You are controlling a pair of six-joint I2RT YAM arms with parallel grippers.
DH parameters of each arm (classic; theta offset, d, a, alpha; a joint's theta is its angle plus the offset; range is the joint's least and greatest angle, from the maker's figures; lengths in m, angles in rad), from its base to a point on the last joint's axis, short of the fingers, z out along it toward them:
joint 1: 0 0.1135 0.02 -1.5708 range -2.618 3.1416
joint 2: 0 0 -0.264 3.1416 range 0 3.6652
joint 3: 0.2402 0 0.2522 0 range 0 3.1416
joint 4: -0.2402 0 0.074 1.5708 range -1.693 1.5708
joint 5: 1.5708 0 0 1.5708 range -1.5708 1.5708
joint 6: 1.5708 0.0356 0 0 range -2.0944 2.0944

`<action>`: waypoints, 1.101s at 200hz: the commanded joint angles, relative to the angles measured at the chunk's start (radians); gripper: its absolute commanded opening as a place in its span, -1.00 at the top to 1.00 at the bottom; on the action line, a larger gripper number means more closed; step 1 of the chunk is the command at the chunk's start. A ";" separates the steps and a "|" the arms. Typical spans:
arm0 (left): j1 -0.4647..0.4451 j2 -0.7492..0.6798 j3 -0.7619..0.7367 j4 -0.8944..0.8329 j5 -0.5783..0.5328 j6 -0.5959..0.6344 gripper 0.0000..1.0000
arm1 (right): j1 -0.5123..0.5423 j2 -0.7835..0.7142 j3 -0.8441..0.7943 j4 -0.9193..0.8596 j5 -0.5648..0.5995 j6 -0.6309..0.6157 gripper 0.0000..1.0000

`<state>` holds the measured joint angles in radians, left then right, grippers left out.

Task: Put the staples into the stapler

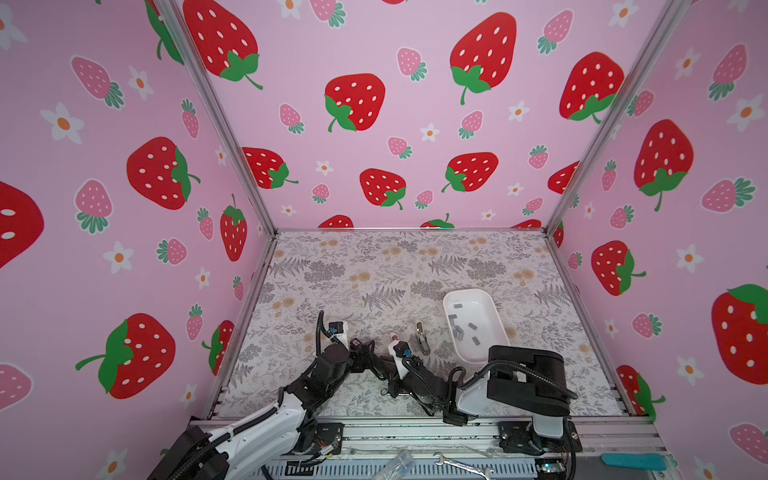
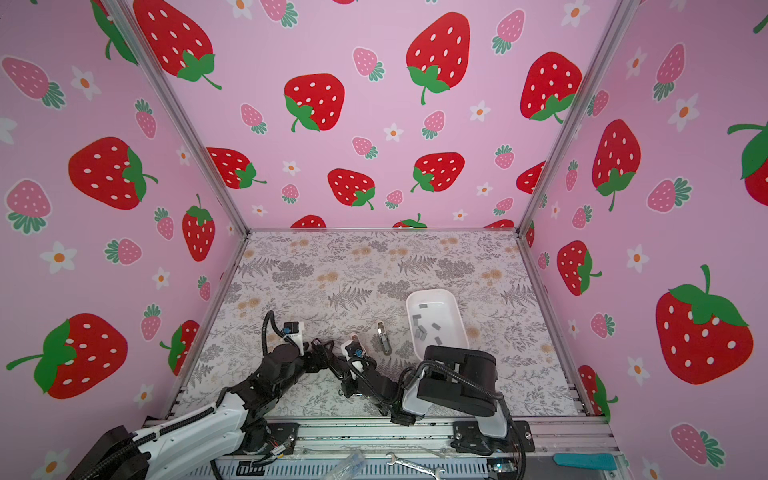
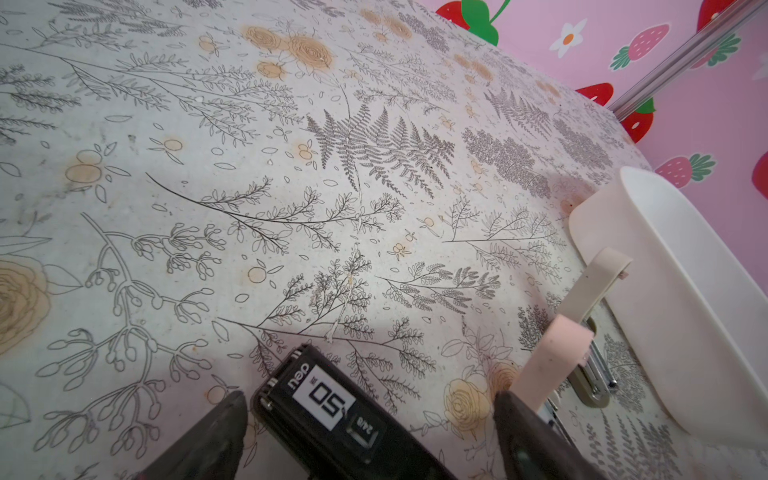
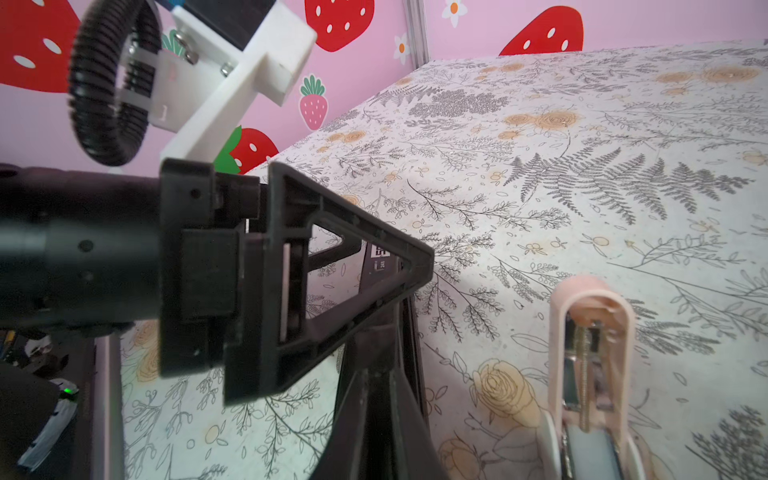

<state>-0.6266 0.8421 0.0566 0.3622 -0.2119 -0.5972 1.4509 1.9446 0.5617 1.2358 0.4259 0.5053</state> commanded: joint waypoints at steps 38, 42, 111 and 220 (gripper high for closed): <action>-0.001 0.027 -0.035 0.097 -0.061 0.014 -0.88 | 0.015 0.120 -0.029 -0.122 -0.019 0.055 0.76; -0.001 0.030 -0.036 0.100 -0.060 0.014 -0.88 | 0.017 0.125 -0.027 -0.122 -0.017 0.057 0.76; -0.001 0.126 -0.032 0.166 -0.080 0.016 -0.85 | 0.019 0.212 0.000 -0.103 0.008 0.053 0.78; -0.002 0.104 -0.028 0.128 -0.127 0.028 -0.81 | 0.034 0.199 0.001 -0.094 0.046 0.034 0.77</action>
<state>-0.6266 0.9661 0.0189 0.5606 -0.3141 -0.5781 1.4784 2.1384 0.5995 1.3388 0.4664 0.5220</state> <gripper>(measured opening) 0.906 0.112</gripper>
